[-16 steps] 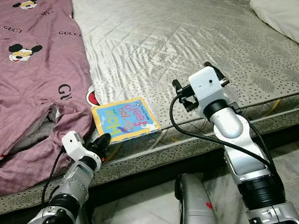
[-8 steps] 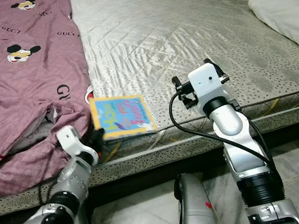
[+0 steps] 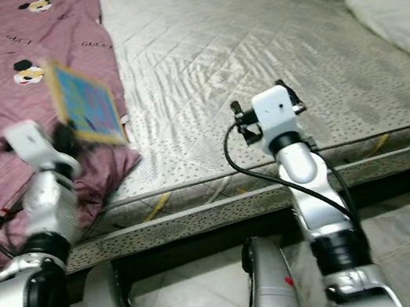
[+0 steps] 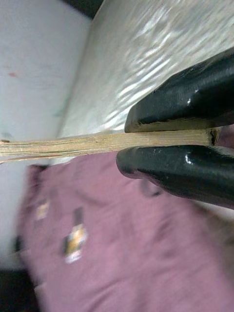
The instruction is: Clean up the room
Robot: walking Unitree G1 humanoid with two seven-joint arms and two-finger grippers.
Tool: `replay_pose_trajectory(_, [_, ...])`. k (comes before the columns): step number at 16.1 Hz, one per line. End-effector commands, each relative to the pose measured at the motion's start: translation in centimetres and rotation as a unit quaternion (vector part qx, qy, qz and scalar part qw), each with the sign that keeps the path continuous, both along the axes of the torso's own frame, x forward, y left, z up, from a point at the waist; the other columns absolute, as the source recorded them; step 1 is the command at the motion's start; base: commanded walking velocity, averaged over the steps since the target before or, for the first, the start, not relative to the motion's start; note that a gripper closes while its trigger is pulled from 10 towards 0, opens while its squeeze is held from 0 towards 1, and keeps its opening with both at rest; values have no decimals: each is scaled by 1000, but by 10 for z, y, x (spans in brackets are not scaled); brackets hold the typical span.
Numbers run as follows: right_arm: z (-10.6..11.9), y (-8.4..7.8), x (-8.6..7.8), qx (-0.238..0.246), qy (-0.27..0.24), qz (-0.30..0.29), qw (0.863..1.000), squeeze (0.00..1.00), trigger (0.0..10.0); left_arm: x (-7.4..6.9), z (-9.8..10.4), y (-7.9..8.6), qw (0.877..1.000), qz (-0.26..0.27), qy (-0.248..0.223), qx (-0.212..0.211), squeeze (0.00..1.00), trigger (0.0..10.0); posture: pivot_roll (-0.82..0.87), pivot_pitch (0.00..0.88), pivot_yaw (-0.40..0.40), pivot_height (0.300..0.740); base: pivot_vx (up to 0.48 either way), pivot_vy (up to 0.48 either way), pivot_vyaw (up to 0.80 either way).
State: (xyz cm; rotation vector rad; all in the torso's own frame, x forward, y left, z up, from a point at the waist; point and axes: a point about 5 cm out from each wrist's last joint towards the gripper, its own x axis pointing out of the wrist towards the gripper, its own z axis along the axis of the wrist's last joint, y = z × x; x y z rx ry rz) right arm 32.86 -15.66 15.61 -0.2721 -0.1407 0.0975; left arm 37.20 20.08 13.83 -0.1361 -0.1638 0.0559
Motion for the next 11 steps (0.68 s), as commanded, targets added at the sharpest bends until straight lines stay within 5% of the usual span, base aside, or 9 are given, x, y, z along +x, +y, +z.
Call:
replay_pose_trajectory(1, [2,1,3,27,-3,-2,1000,0,10000,7,33,-6,997,-3,-71,40,0,0,-135,0,-33,535,0,0,0])
replay_pose_trajectory(4, [-6,21,1,91,21,22,995,0,10000,-6,46,-6,990,16,-126,67,0,0,-106,0,-11,535,0,0,0])
replay_pose_trajectory(7, [-12,31,-2,128,26,33,991,0,10000,-33,30,-13,990,32,-115,73,0,0,-75,0,5,539,0,0,0])
replay_pose_trajectory(8, [-12,33,-1,134,25,35,990,0,10000,-44,19,-16,991,31,-102,78,0,10000,-68,0,7,549,0,0,0])
replay_pose_trajectory(11, [-11,35,2,148,24,37,988,0,10000,-72,-10,-21,994,28,-55,91,0,10000,-64,0,12,589,0,0,0])
